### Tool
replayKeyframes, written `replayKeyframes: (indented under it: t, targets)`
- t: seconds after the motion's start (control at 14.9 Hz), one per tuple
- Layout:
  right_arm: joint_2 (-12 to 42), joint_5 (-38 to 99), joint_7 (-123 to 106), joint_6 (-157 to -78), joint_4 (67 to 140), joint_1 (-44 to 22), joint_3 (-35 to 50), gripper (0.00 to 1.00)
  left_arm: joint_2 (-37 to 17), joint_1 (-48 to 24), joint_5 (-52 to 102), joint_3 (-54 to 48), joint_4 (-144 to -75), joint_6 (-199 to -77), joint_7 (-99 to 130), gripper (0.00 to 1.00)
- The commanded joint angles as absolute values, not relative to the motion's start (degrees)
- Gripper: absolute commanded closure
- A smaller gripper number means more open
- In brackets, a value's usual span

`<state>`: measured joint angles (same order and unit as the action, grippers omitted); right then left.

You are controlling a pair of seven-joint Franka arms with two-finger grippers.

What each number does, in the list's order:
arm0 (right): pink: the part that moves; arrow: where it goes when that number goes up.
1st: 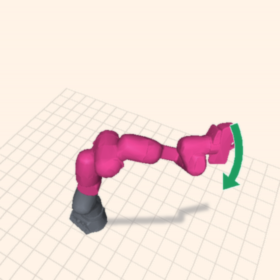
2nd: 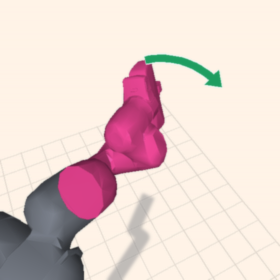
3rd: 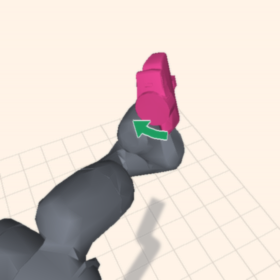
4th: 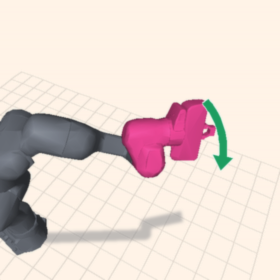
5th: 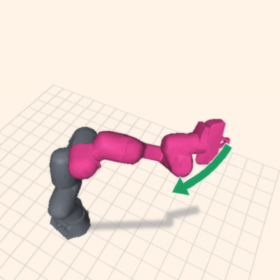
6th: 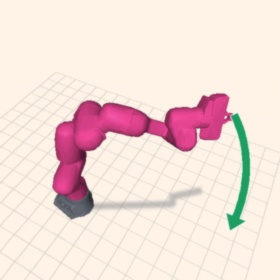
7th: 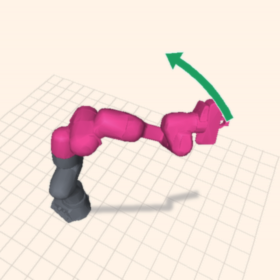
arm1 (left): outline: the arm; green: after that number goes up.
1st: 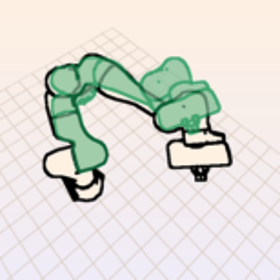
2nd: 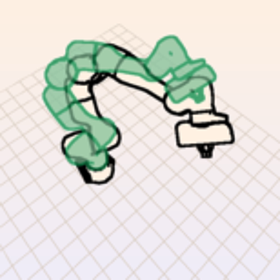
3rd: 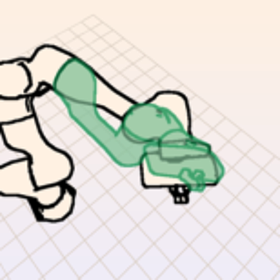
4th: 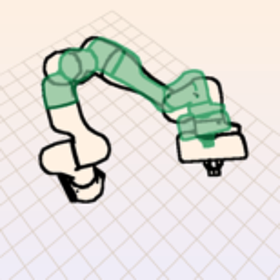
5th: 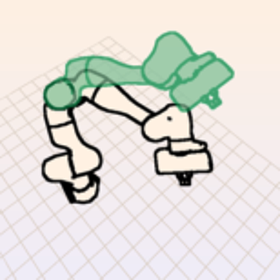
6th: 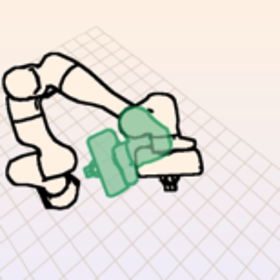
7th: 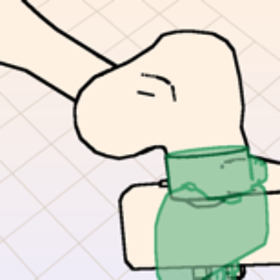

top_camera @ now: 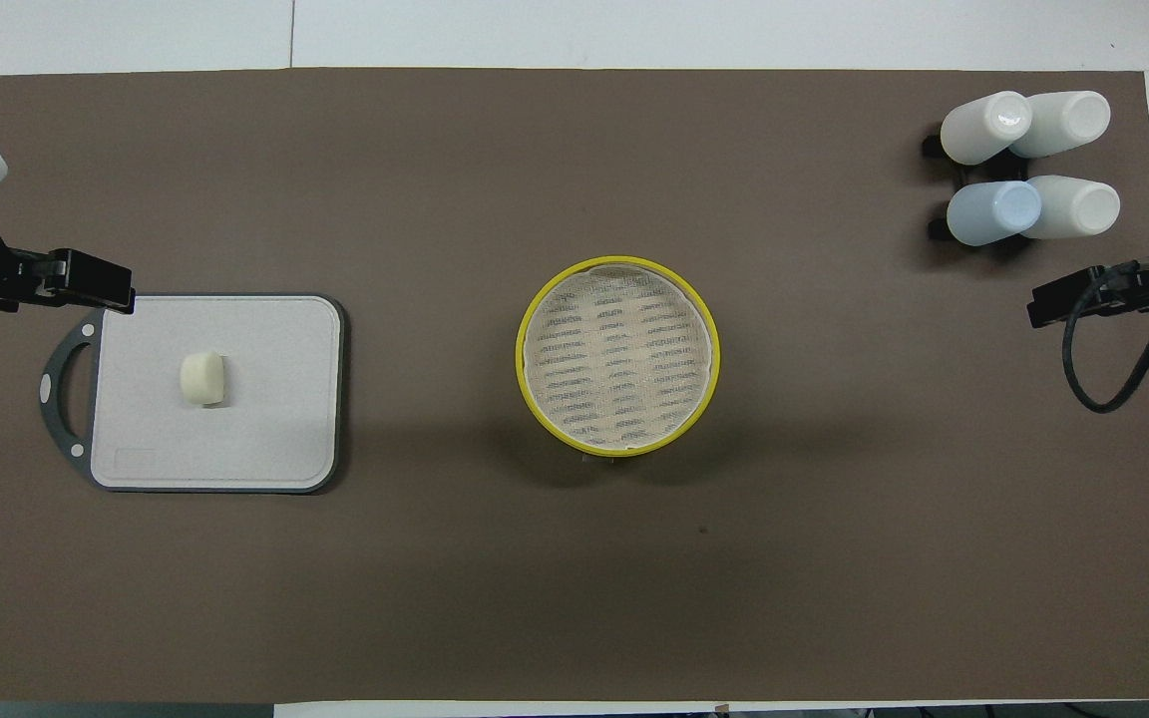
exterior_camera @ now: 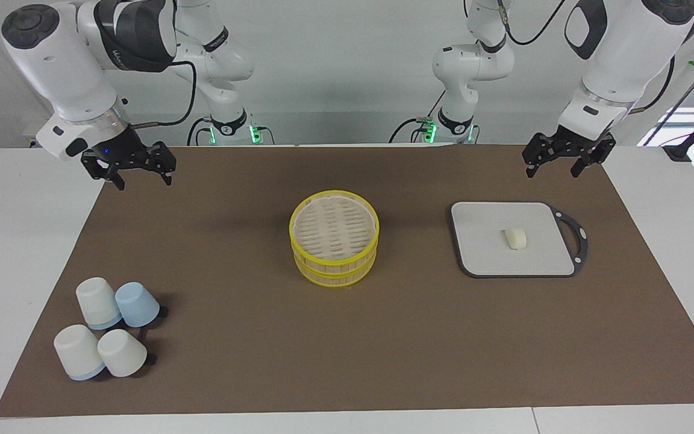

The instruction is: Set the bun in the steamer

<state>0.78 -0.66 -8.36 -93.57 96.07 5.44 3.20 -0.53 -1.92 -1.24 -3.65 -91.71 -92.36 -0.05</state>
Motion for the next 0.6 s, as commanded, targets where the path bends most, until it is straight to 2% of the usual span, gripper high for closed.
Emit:
replayKeyframes:
  t: [0.0, 0.54]
  targets:
    - [0.7, -1.1, -9.1, -92.9, 96.2, 6.2, 3.8, 0.0, 0.4, -2.5, -1.1, -3.3, -92.5, -92.2, 0.0, 0.0]
    - [0.3, -1.0, -9.8, -93.2, 97.6, 6.2, 3.8, 0.0, 1.5, -0.8, -1.3, -3.1, -94.4, -93.1, 1.8, 0.0]
